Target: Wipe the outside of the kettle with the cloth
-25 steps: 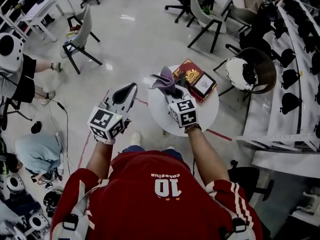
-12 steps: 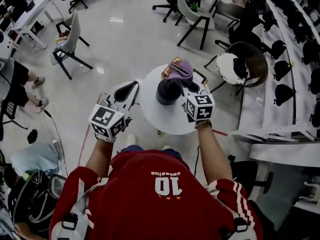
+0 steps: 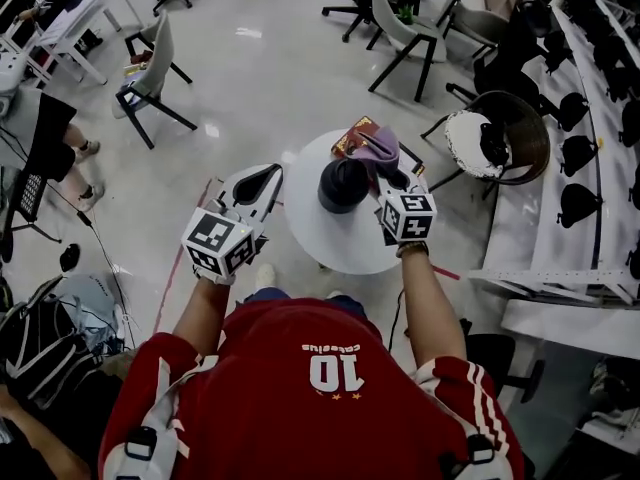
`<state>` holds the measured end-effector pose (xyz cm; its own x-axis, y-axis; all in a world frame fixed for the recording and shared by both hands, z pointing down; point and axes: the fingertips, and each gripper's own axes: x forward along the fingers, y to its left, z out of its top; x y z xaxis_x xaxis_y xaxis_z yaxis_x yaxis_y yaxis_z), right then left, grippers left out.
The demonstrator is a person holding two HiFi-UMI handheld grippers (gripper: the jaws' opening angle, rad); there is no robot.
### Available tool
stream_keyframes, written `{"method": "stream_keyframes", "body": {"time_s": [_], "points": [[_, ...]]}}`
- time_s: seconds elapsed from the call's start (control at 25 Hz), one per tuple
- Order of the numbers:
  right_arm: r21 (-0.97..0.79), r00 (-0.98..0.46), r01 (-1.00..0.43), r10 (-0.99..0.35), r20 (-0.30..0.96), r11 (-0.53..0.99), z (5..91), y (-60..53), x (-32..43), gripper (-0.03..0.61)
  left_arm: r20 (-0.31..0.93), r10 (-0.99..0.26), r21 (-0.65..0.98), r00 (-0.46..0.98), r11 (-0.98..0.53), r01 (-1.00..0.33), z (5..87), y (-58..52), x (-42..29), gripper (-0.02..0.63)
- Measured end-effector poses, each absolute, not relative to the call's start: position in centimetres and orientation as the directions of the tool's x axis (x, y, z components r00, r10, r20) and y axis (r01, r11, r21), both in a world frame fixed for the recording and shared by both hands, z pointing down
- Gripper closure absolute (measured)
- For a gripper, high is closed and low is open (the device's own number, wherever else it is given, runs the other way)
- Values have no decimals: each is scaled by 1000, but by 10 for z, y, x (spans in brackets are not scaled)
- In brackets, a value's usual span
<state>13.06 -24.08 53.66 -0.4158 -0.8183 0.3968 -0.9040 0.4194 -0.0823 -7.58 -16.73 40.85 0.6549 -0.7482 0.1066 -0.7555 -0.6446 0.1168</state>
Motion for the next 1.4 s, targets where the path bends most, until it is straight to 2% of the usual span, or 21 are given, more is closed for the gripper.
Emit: {"method": "stream_keyframes", "body": {"time_s": [0.32,0.68,1.4], "points": [[-124,-479,-872,-770,421,474,565,-250,126,529,152,-756,117,637,-626,-771,417,-169,-69,606],[-172,-531,-842,-731,429,511,574,-228,122,529,147,-746,116,649,-639,-761,416,-169,-62,606],[-185,-475,-877,-745,468,443,586,-166,107,529,125,-673,137,729,-716,-685,411,-160,-66,606]]}}
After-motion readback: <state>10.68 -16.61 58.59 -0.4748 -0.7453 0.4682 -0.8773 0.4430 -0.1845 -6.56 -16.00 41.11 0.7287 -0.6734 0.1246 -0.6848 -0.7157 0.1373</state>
